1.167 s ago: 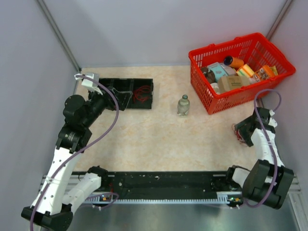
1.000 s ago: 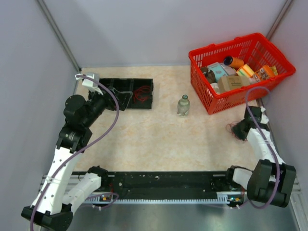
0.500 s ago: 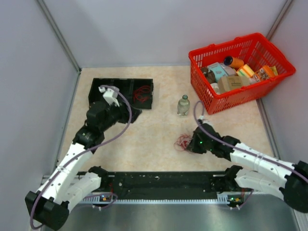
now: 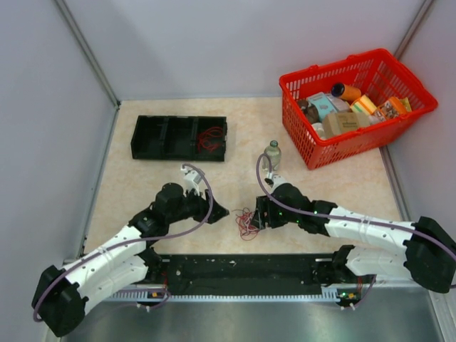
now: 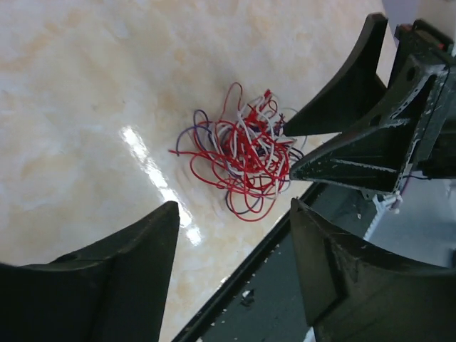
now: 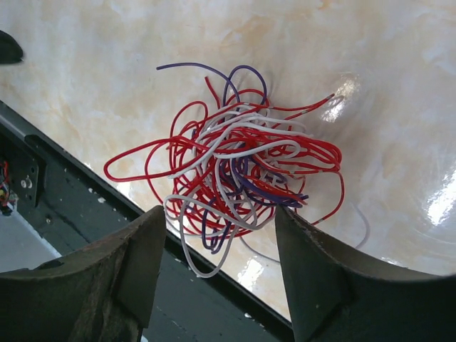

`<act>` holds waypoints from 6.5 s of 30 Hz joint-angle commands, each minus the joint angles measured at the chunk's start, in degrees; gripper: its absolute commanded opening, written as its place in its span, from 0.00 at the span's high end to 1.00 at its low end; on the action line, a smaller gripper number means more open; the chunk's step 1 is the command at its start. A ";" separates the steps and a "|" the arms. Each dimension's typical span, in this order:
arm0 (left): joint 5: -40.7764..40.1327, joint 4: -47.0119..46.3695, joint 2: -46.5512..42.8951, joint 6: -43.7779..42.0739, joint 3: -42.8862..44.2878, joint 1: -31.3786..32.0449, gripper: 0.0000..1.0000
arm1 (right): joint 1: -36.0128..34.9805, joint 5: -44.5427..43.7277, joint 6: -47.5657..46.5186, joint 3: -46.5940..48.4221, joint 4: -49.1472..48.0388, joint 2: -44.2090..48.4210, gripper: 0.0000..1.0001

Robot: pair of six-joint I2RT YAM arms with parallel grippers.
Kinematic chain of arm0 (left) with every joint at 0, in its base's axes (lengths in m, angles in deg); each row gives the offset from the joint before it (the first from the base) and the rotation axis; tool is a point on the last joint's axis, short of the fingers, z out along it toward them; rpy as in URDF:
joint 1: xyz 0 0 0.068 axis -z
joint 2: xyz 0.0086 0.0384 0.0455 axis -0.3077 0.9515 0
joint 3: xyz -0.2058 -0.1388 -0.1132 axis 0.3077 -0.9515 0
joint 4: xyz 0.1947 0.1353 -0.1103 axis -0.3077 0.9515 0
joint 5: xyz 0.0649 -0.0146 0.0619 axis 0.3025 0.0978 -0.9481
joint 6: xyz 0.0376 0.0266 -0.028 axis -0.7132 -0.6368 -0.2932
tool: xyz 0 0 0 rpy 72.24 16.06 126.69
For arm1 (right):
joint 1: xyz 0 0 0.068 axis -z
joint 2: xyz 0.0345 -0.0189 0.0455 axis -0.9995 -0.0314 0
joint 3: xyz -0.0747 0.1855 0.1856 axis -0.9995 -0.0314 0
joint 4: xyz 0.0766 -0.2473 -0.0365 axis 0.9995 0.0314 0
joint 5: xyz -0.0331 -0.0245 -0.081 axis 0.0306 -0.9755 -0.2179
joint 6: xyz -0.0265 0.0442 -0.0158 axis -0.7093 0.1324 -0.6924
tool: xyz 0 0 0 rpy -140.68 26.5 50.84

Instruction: Untangle the cables

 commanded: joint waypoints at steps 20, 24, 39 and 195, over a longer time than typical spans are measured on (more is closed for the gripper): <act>1.80 -26.69 29.44 11.55 1.05 11.45 0.60 | -0.19 1.56 -4.26 2.99 -3.54 -1.43 0.58; 0.83 -24.85 31.72 11.11 2.98 11.98 0.81 | -0.19 1.04 -3.99 2.99 -2.75 -2.31 0.57; -1.43 -10.19 17.87 9.36 10.36 15.85 1.00 | -2.82 -15.56 7.43 10.46 7.61 -10.66 0.79; -51.71 35.98 46.86 -8.57 37.53 30.79 1.00 | 25.56 -19.97 0.05 -8.52 18.96 26.52 0.95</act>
